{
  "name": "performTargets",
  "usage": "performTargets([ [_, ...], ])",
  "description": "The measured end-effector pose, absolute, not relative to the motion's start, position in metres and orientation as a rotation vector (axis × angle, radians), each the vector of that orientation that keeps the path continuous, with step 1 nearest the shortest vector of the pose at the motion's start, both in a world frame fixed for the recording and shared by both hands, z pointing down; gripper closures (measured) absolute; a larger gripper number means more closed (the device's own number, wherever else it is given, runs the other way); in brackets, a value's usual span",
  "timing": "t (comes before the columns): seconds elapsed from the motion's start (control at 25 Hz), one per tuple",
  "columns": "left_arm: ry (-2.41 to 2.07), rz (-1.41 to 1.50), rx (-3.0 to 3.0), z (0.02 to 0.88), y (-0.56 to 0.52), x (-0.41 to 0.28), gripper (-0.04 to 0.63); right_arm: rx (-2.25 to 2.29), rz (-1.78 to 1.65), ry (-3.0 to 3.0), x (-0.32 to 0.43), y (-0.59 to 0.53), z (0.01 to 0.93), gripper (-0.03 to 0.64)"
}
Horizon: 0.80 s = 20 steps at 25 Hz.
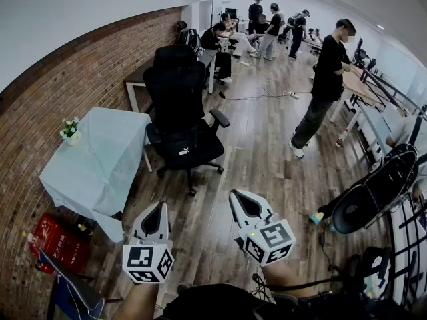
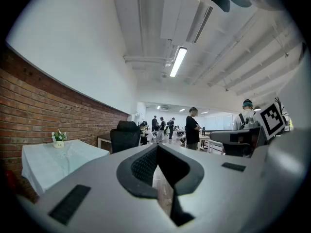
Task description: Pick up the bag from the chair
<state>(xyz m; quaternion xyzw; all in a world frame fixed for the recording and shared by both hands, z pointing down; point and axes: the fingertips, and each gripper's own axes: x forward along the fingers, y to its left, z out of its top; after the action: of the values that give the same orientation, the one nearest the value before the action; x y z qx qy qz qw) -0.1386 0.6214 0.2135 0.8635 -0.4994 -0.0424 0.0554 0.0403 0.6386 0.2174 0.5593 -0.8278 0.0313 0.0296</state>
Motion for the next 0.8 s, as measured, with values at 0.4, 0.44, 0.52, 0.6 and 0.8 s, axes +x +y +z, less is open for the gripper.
performTargets([
  [0.4,-1.519,-0.119,2.631,0.215,0.614,-0.151,0.586,1.753,0.082,-2.537,0.03,0.631,0.214,0.601],
  [0.44,-1.518,-0.118,2.631,0.215,0.613,-0.152,0.586,1.753,0.081,-2.536,0.028,0.63,0.214,0.601],
  [0.52,-1.517,-0.117,2.63,0.216,0.611,-0.154,0.586,1.748,0.085,-2.529,0.025,0.627,0.216,0.601],
  [0.6,-1.517,-0.118,2.63,0.217,0.609,-0.158,0.586,1.736,0.101,-2.516,0.02,0.625,0.219,0.601],
  [0.8,-1.51,-0.118,2.613,0.224,0.607,-0.171,0.586,1.718,0.082,-2.531,0.004,0.624,0.223,0.6],
])
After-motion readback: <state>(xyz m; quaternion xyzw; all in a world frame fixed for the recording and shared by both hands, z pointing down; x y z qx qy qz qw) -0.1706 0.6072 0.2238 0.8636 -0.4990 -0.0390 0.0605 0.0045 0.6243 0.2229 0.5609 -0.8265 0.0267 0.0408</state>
